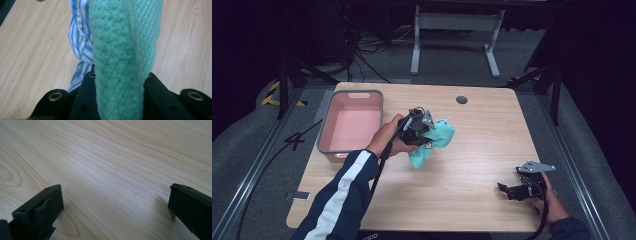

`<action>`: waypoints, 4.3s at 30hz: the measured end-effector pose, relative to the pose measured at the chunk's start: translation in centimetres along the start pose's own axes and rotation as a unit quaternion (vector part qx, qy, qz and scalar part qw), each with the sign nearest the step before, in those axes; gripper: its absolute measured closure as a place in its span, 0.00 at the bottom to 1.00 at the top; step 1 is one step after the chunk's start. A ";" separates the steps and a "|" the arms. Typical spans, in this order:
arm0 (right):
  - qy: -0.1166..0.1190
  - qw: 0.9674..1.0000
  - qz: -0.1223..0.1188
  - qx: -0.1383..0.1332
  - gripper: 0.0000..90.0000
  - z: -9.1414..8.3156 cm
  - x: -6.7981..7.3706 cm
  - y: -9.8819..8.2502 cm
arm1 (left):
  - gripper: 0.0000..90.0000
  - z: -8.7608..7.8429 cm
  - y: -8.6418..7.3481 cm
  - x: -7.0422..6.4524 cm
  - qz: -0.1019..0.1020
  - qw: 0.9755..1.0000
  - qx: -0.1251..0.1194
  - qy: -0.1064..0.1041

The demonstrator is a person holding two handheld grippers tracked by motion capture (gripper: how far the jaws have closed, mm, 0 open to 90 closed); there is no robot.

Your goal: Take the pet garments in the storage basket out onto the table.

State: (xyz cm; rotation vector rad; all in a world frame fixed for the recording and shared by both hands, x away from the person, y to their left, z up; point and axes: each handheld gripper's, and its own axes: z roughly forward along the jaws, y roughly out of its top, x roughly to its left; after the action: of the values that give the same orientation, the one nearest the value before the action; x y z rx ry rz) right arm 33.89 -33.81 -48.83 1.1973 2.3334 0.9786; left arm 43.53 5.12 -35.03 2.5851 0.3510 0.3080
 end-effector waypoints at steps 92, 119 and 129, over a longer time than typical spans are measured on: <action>-0.001 1.000 -0.001 0.000 0.00 0.0 0.0 0.0 | 0.25 1.3 -3.4 -3.3 0.003 1.000 -0.017 -0.004; -0.001 1.000 0.000 0.001 0.00 0.0 0.0 0.0 | 0.26 0.1 -8.4 -4.7 0.013 1.000 0.007 -0.003; -0.002 1.000 0.000 0.000 0.00 0.0 0.0 0.0 | 0.26 -0.4 -10.8 -5.0 0.012 1.000 0.020 0.004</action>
State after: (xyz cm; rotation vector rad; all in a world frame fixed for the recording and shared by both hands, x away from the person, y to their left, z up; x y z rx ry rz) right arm 33.83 -33.82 -48.83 1.1976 2.3316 0.9746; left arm 36.66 12.80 -41.04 2.6294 0.3337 0.3230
